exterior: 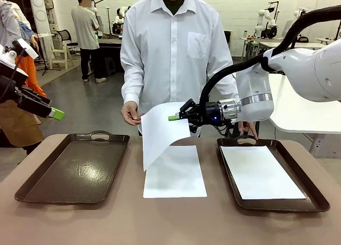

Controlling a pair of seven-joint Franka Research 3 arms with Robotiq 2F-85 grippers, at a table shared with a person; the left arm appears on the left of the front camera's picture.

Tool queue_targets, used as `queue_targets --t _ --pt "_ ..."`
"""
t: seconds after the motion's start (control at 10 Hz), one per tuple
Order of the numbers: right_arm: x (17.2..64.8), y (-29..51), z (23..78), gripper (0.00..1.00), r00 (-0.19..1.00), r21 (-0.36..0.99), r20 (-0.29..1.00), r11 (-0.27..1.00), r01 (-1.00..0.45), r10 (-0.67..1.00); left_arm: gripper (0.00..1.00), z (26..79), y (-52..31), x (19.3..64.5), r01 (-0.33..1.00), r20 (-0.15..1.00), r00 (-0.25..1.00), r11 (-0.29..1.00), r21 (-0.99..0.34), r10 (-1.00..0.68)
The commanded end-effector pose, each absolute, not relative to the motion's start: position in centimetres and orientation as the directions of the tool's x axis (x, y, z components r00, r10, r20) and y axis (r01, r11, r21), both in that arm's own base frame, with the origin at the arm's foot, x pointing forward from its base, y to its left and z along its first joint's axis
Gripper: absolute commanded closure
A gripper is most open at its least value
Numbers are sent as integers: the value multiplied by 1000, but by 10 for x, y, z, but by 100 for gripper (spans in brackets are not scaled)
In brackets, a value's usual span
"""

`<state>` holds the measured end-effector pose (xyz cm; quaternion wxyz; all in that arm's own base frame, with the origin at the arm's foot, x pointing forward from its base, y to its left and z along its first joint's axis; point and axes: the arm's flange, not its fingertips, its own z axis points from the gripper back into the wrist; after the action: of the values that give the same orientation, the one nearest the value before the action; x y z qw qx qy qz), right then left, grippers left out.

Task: Sort the A4 documents.
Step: Receive the A4 Paper, then place the A4 Paper in the designated Handle tray.

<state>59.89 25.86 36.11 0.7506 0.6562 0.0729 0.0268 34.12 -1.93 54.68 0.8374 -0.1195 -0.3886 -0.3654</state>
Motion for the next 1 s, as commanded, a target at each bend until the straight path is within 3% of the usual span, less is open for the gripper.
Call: queue_targets --t 0.0,0.9 --pt "600 259 361 100 989 988 -73 142 54 127 0 546 -18 342 712 739 423 696 86 -524" --pt "600 259 361 100 989 988 -73 142 54 127 0 546 -18 342 712 739 423 696 86 -524"
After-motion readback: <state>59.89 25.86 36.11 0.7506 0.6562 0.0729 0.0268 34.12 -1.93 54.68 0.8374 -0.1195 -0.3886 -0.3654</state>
